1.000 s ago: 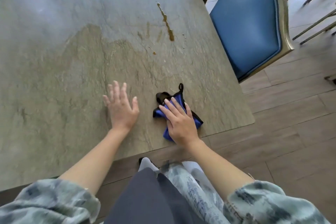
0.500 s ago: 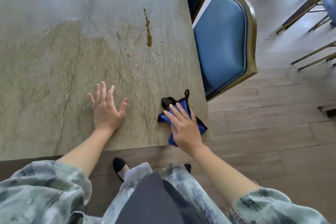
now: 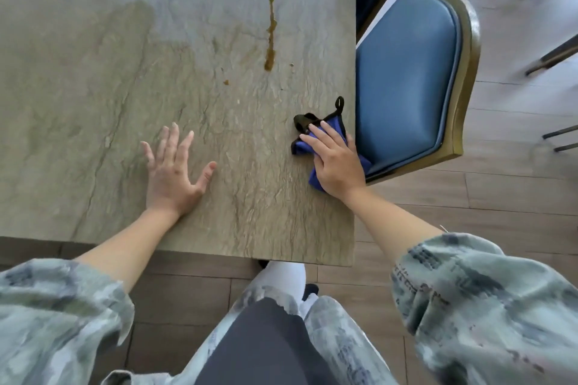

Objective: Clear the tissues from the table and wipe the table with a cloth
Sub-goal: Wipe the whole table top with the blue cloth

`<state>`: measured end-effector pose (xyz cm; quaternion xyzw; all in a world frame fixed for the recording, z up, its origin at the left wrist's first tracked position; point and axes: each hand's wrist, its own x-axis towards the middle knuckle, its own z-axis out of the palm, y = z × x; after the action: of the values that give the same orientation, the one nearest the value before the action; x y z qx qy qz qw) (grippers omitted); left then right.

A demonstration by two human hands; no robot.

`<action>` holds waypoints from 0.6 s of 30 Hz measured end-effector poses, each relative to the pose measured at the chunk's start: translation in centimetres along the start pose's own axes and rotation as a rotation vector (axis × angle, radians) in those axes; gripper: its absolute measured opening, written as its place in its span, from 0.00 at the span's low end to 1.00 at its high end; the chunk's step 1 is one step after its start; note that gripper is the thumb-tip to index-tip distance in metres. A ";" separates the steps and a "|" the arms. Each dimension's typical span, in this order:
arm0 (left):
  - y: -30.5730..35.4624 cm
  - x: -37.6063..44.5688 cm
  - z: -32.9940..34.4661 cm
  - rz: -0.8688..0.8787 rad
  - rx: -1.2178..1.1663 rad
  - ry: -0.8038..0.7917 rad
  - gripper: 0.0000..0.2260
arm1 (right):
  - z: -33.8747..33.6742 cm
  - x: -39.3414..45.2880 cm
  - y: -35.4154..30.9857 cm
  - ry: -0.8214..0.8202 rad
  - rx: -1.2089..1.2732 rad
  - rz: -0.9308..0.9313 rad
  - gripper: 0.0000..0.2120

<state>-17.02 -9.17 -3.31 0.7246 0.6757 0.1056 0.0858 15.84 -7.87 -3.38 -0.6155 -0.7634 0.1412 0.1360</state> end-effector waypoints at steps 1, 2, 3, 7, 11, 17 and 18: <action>0.0 0.0 0.0 -0.002 0.009 -0.009 0.35 | 0.1 0.9 -0.3 0.005 -0.004 0.041 0.21; 0.0 0.1 0.0 -0.004 0.019 -0.021 0.34 | 0.2 1.6 -0.7 0.013 -0.004 0.076 0.20; 0.0 0.2 0.1 -0.004 0.031 -0.033 0.34 | 0.3 1.8 -1.0 0.022 -0.001 0.104 0.20; -0.1 0.1 0.1 0.008 0.071 -0.062 0.33 | 0.7 -1.9 -3.2 -0.024 -0.012 -0.056 0.20; 0.0 0.2 0.0 0.022 0.086 -0.065 0.32 | 1.7 -5.4 -5.0 -0.192 -0.049 -0.454 0.21; 0.1 0.2 -0.1 0.012 0.093 -0.007 0.29 | 1.8 2.0 -4.4 -0.316 -0.053 -0.596 0.21; 0.2 0.2 -0.1 0.002 0.102 0.023 0.27 | 1.8 4.0 -4.8 -0.293 -0.037 -0.517 0.21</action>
<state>-16.86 -8.98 -3.17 0.7274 0.6804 0.0793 0.0406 10.05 -5.04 -3.04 -0.3760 -0.9088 0.1752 0.0443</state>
